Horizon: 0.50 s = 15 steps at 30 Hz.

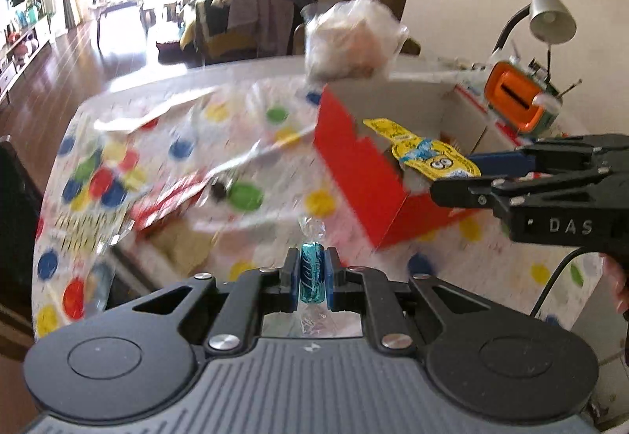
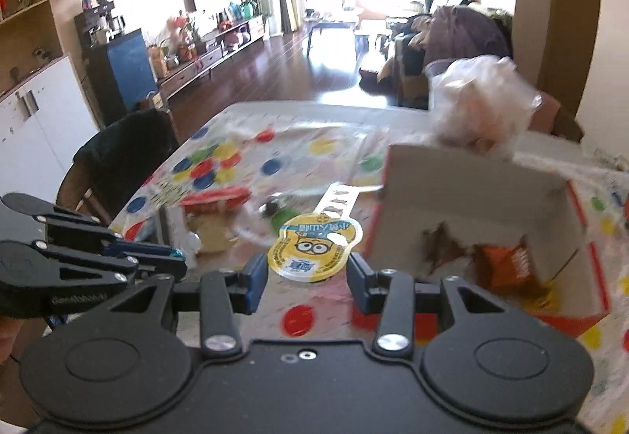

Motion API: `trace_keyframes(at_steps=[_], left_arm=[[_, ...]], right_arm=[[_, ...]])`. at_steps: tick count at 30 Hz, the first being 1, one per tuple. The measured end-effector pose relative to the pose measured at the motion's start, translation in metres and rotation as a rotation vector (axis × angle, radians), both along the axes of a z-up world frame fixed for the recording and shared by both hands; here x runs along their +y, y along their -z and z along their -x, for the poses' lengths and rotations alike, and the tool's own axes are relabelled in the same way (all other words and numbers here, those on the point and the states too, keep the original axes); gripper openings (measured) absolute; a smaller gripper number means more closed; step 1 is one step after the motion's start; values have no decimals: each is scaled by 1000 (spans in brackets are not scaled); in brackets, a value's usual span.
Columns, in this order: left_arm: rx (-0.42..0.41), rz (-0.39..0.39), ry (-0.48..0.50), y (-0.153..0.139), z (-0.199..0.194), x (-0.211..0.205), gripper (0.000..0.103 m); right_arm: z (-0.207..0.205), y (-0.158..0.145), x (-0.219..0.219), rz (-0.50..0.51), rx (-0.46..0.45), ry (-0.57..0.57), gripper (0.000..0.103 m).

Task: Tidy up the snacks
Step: 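Carry the teal candy and the Minion pouch over the open box with both tools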

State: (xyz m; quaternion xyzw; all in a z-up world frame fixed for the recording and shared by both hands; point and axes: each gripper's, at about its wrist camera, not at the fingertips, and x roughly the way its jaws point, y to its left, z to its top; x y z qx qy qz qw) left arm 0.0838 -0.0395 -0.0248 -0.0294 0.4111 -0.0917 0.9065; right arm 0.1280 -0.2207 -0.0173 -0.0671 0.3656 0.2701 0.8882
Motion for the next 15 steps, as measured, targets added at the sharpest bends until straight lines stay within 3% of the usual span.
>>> trace_keyframes(at_steps=[9, 15], left_arm=[[-58, -9, 35, -27, -50, -69, 12], [-29, -2, 51, -25, -91, -108, 12]], right_arm=[[-39, -12, -64, 20, -51, 51, 42], [-67, -8, -103, 37, -54, 85, 42]])
